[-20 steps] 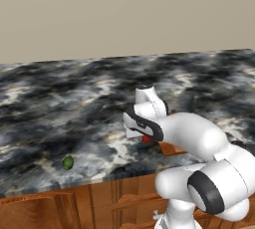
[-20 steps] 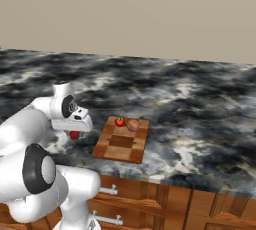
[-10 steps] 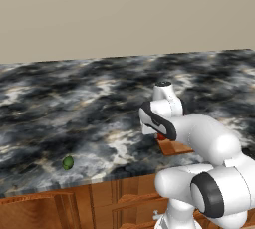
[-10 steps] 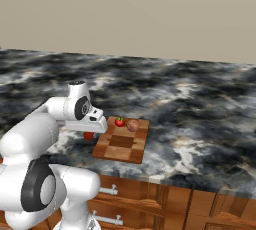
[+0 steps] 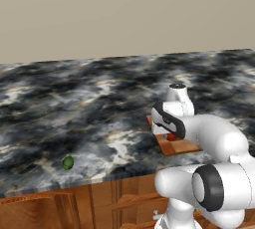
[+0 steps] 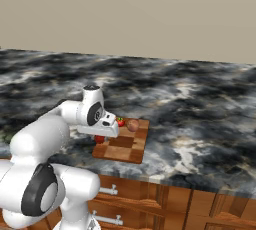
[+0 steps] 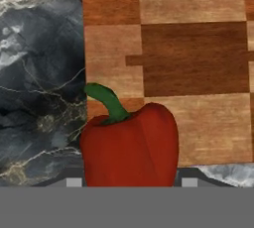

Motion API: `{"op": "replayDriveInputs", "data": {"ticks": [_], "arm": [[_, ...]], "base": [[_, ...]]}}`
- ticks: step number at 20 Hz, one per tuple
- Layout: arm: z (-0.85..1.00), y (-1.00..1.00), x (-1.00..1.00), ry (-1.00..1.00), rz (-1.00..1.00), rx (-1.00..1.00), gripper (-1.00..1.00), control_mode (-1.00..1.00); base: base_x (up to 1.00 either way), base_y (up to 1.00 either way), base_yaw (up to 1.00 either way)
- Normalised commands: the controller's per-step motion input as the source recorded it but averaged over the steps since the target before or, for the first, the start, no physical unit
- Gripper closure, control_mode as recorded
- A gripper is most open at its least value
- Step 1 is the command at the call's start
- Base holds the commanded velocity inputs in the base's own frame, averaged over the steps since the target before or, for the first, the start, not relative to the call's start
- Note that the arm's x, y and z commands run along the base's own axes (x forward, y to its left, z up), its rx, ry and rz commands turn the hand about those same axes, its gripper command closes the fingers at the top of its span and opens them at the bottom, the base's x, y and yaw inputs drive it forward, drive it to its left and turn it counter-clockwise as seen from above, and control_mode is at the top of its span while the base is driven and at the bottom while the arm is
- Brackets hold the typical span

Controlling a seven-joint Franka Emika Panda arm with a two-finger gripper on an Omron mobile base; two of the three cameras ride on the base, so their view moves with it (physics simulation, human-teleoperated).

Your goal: Place the avocado, onion, tomato, and bell pepper on the cutting board.

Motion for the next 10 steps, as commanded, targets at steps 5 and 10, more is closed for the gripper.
{"op": "replayDriveInputs", "data": {"ticks": [5,10], "arm": [[-0.02,-0.22,0.33,0.0,0.0,0.02,1.0,-1.0],[-0.06,-0.13,0.43,0.02,0.0,0.0,1.0,-1.0]], "base": [[0.0,0.0,0.0],[0.0,0.0,0.0]]}}
